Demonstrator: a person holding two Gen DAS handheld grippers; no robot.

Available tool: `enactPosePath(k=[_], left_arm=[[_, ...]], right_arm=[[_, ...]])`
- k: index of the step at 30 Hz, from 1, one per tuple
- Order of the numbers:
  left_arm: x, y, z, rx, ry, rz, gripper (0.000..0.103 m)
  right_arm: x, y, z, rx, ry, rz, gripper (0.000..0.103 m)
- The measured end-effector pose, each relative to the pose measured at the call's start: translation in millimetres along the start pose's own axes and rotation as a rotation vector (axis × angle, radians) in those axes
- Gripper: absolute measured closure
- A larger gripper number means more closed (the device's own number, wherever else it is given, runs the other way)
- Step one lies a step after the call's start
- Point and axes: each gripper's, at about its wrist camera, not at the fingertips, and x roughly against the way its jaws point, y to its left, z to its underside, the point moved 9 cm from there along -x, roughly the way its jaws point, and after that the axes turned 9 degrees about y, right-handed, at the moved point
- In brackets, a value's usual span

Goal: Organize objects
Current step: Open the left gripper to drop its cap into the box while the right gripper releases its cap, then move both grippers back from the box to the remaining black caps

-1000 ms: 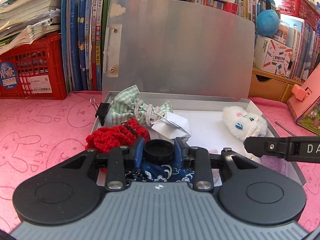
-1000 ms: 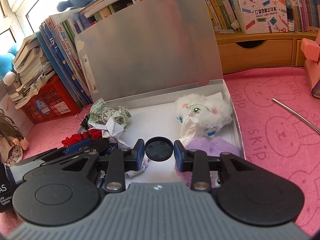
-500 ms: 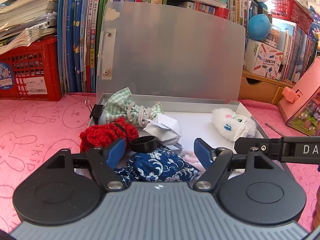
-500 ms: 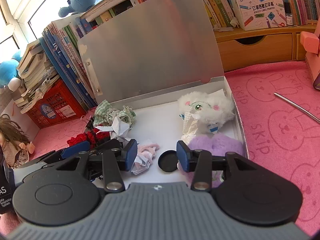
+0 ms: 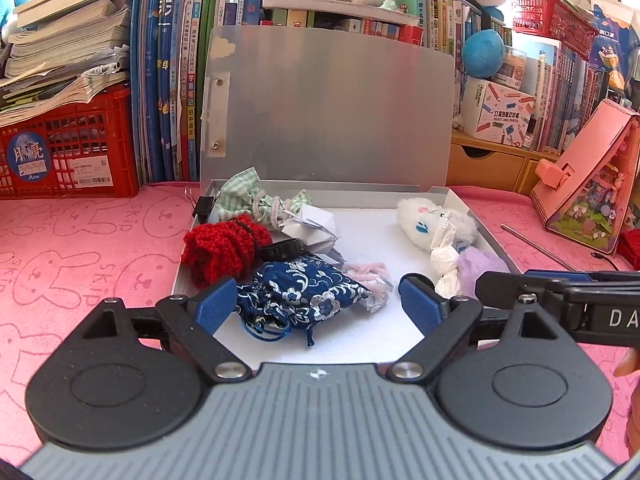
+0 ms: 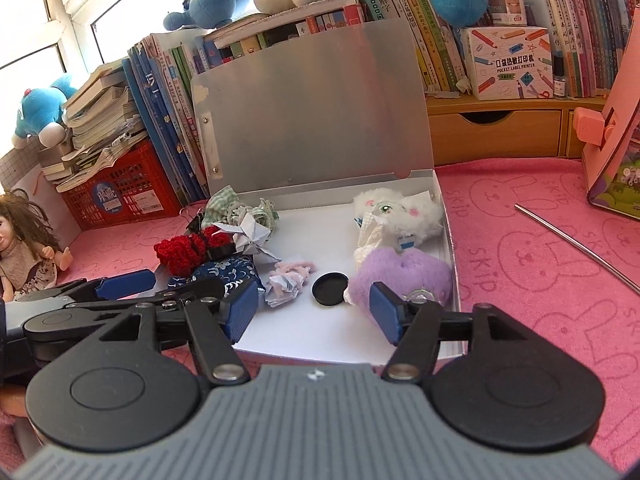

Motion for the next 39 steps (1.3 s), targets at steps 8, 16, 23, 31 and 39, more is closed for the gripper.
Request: enactPosePath(k=[8, 16, 23, 31, 39], left_arm=[[26, -7, 39, 0.044, 0.034, 0.025, 0.011], [52, -13, 68, 0.010, 0.021, 0.025, 0.011], [74, -11, 93, 0.001, 0.009, 0.012, 0.011], [93, 2, 120, 0.011, -0.005, -0.006, 0.011], [104, 12, 141, -0.014, -0.028, -0.049, 0.011]], right_arm=[[25, 4, 29, 0.027, -0.035, 0.041, 0.025], [46, 8, 53, 0.024, -0.040, 0.032, 0.025], [64, 11, 71, 0.028, -0.053, 0.031, 0.025], [85, 11, 101, 0.042, -0.069, 0.045, 0.025], [101, 19, 129, 0.130, -0.090, 0.107, 0.025]])
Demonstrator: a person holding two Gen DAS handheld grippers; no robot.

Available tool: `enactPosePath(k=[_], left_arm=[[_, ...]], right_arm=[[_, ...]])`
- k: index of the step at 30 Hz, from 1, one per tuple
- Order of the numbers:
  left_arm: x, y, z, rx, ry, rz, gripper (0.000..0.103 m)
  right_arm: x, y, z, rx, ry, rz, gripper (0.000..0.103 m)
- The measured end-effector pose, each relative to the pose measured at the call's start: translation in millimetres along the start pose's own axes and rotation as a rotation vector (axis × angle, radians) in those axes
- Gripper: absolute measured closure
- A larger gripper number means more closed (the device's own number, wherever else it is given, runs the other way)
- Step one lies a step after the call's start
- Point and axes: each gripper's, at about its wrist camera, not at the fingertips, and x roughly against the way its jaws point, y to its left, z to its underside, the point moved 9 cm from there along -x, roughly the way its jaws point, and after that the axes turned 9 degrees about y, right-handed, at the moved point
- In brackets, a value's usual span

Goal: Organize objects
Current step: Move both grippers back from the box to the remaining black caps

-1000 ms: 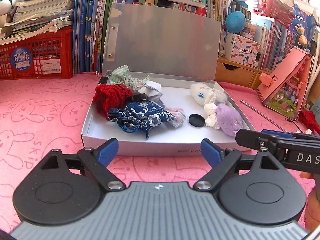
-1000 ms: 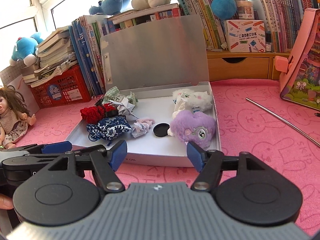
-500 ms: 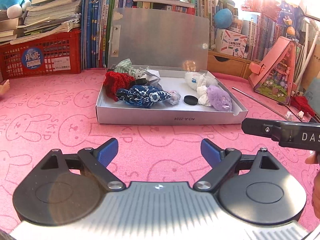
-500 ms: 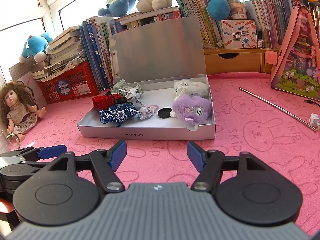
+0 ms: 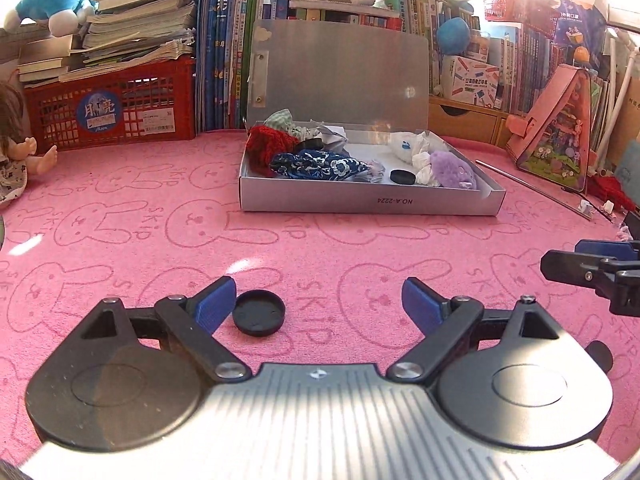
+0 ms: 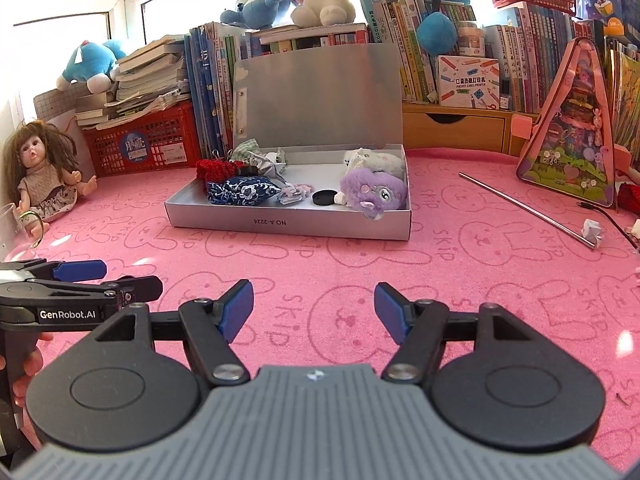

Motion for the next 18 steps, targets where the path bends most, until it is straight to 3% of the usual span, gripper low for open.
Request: enactPosePath(k=[6, 18], left_arm=[[-2, 13, 7, 0.001, -0.001, -0.058, 0.011], [-19, 27, 10, 0.051, 0.057, -0.073, 0.011]], right_arm=[[9, 5, 13, 0.007, -0.009, 0.007, 0.025], [26, -4, 45, -0.002, -0.027, 0.105, 0.025]])
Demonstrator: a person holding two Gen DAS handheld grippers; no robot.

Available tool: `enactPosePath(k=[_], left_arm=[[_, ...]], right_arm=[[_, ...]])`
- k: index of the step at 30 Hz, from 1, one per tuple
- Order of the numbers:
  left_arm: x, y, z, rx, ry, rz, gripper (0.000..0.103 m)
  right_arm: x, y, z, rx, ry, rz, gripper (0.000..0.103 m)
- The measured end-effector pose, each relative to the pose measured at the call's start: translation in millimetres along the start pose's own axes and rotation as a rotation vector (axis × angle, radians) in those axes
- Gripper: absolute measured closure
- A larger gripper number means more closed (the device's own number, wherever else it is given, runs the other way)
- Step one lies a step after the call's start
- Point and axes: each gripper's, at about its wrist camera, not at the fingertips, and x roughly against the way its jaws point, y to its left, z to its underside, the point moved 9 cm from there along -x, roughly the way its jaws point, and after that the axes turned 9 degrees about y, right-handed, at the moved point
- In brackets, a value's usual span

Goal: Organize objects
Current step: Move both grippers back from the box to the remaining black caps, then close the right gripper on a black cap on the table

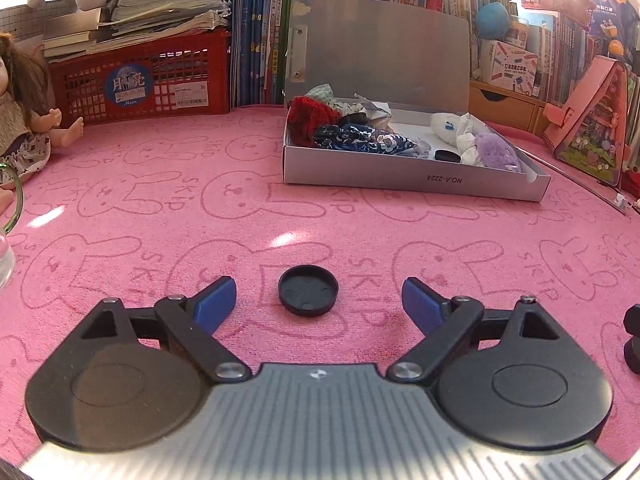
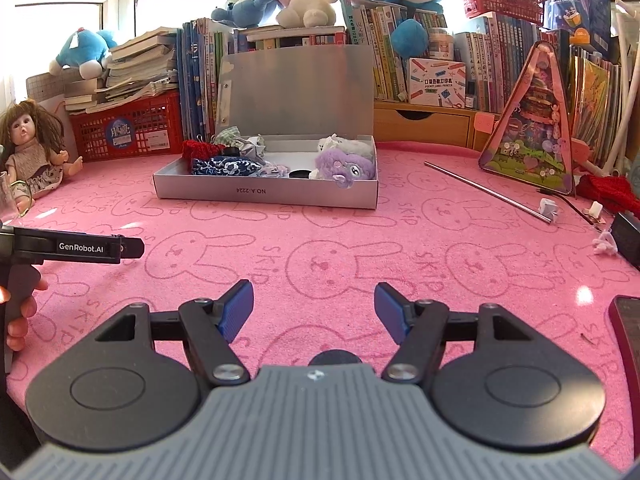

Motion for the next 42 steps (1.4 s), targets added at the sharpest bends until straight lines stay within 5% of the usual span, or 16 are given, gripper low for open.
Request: enactPosePath(k=[10, 15, 19, 30, 38, 42], left_arm=[[-2, -4, 1, -0.030, 0.015, -0.027, 0.010], [-2, -5, 2, -0.033, 0.016, -0.031, 0.009], [-2, -5, 2, -0.034, 0.016, -0.033, 0.009], [-4, -2, 2, -0.014, 0.026, -0.063, 0.004], [1, 6, -4, 0.032, 0.004, -0.083, 0.040], [0, 4, -4, 0.016, 0.000, -0.097, 0.043]], right_arm=[[8, -10, 28, -0.032, 0.003, 0.047, 0.026], [9, -10, 36, -0.038, 0.020, 0.040, 0.038], [9, -9, 39, -0.034, 0.020, 0.047, 0.063], [9, 2, 28, -0.012, -0.007, 0.015, 0.067], [2, 11, 14, -0.014, -0.014, -0.014, 0.066], [-3, 15, 9, -0.017, -0.012, -0.030, 0.066]])
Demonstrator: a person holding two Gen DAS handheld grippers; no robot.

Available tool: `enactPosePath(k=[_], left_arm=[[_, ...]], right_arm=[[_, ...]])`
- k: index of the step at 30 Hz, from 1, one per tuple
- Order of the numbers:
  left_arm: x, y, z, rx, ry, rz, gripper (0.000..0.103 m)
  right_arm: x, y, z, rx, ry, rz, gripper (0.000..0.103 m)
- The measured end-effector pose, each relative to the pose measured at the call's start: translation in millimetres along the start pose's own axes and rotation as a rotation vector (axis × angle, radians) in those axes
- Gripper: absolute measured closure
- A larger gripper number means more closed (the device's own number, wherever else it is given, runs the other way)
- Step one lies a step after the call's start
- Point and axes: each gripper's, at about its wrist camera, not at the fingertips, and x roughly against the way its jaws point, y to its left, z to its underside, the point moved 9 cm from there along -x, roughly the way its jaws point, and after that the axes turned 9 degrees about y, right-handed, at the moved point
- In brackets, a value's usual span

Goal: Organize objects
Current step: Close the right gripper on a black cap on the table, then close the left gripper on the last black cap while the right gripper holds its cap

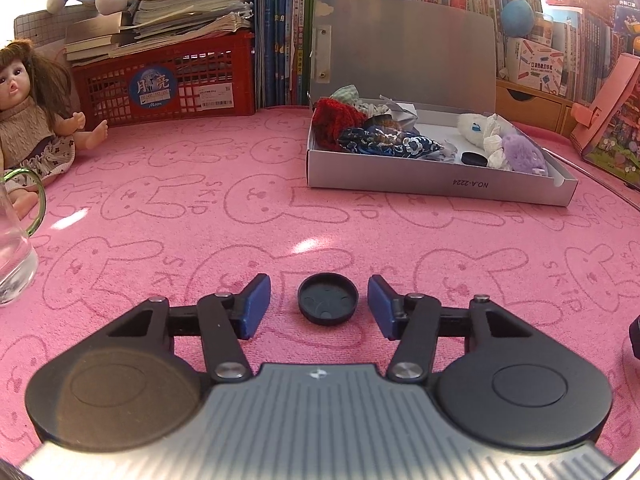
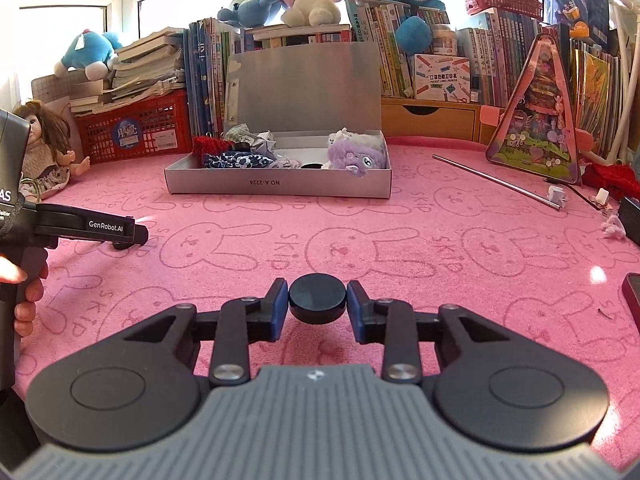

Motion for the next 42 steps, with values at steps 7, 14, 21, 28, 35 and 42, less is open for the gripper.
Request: enactPosePath(k=[7, 14, 21, 28, 35, 42], left_arm=[[-1, -2, 0, -0.004, 0.004, 0.000, 0.042], [3, -6, -2, 0.017, -0.004, 0.025, 0.066], [20, -16, -4, -0.037, -0.065, 0.029, 0.066], [28, -20, -1, -0.036, -0.065, 0.051, 0.066], [34, -29, 1, -0.040, -0.067, 0.075, 0.066], [36, -36, -1, -0.043, -0.068, 0.090, 0.066]], right_arm=[[-5, 10, -4, 0.000, 0.005, -0.019, 0.066], [-6, 14, -6, 0.009, 0.006, -0.027, 0.066], [-8, 14, -9, 0.000, 0.008, -0.036, 0.066], [-8, 15, -11, 0.003, 0.008, -0.040, 0.066], [-9, 15, -15, 0.001, 0.004, -0.043, 0.066], [-10, 12, -21, 0.000, 0.000, -0.047, 0.066]])
